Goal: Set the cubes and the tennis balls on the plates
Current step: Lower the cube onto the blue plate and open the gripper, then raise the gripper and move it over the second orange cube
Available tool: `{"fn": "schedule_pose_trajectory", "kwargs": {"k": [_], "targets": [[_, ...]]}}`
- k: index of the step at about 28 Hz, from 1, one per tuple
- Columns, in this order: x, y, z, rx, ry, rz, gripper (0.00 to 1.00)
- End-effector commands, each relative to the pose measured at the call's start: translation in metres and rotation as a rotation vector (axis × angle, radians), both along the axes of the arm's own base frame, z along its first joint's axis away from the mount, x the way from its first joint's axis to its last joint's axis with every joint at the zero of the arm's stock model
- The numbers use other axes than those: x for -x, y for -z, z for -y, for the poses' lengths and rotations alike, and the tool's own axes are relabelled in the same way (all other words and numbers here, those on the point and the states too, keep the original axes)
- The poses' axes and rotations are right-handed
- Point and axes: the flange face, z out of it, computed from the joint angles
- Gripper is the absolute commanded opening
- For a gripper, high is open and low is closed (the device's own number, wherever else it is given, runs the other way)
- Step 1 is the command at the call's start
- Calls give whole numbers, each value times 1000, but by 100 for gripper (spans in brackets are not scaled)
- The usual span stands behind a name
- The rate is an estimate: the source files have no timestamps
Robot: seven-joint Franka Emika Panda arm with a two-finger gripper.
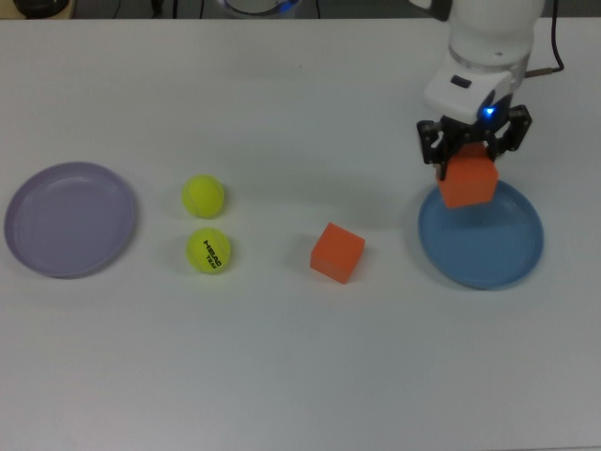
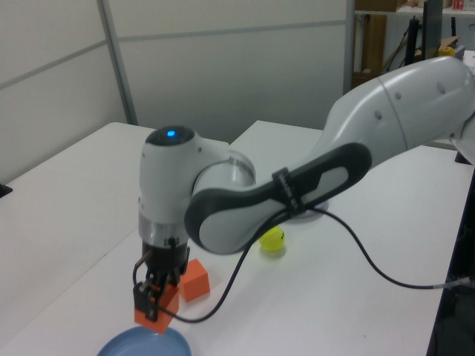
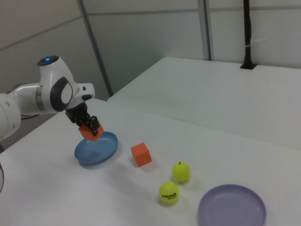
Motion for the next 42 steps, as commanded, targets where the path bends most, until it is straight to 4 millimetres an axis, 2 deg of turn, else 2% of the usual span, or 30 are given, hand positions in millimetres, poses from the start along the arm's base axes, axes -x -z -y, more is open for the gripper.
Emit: {"fn": "schedule_pose_trajectory", "kwargs": {"k": [1,4,10,15,20,26,27,28,29,30,35,37,40,42], "targets": [[-3,17,-20,-17,12,21,0],[-5,35,-26,-10,23,28,0],[-9,57,-29,0,47,40,0],[-7,70,-36,-4,38,34,0],[-6,71,-39,-11,35,37,0],[-1,82,-47,-4,44,30,0],[-1,83,-47,-2,46,31,6],[-1,84,-47,-1,51,30,24],[-1,89,-48,1,54,24,51],[-1,91,-48,6,48,25,100],[3,94,-53,12,49,33,100],[1,92,-54,-19,115,34,100],[-1,88,-54,-46,168,40,100],[-9,74,-53,-76,203,44,100]]}}
